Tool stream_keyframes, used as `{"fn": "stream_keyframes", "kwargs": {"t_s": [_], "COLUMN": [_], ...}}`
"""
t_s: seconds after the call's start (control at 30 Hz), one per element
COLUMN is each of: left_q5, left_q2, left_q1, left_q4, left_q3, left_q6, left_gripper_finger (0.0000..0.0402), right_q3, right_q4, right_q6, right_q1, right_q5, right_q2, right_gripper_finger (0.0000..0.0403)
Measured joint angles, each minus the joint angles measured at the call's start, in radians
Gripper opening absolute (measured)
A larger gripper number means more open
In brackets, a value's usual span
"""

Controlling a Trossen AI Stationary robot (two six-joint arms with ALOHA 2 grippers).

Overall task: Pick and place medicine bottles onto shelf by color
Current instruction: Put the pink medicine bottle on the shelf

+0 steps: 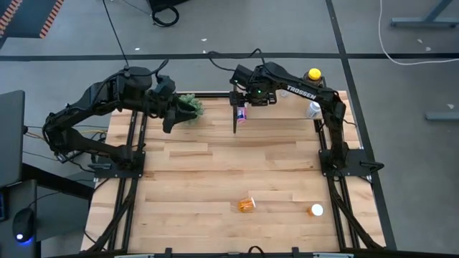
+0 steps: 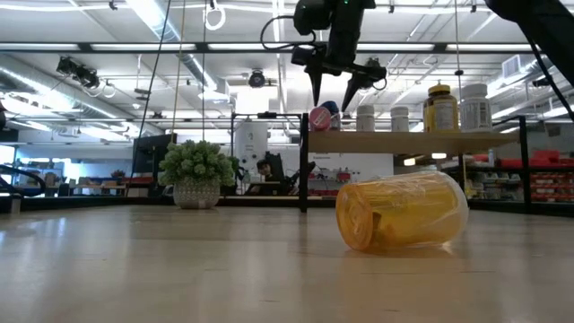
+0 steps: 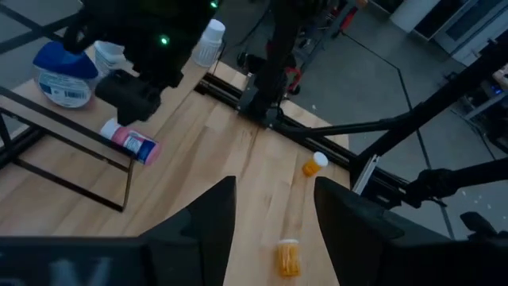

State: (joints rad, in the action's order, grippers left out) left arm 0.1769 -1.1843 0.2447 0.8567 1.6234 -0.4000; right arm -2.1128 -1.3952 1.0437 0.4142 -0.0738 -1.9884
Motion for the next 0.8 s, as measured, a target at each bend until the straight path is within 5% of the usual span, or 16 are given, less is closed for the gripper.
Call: {"fn": "stream_keyframes", "kwargs": {"t_s": [0.8], "left_q5": [0.0], "left_q2": [0.0], "left_q1": [0.0], "left_q4": [-0.001], "left_q3": [0.0], "left_q6": [0.0], "left_gripper_finger": [0.0181], "right_q3": [0.0], "right_q4": [0.051], "right_q6": [-0.012], "right_q1": [0.019], "right_q5": [-0.032], "right_q2": [0.0], "right_gripper_finger": [0.0268]}}
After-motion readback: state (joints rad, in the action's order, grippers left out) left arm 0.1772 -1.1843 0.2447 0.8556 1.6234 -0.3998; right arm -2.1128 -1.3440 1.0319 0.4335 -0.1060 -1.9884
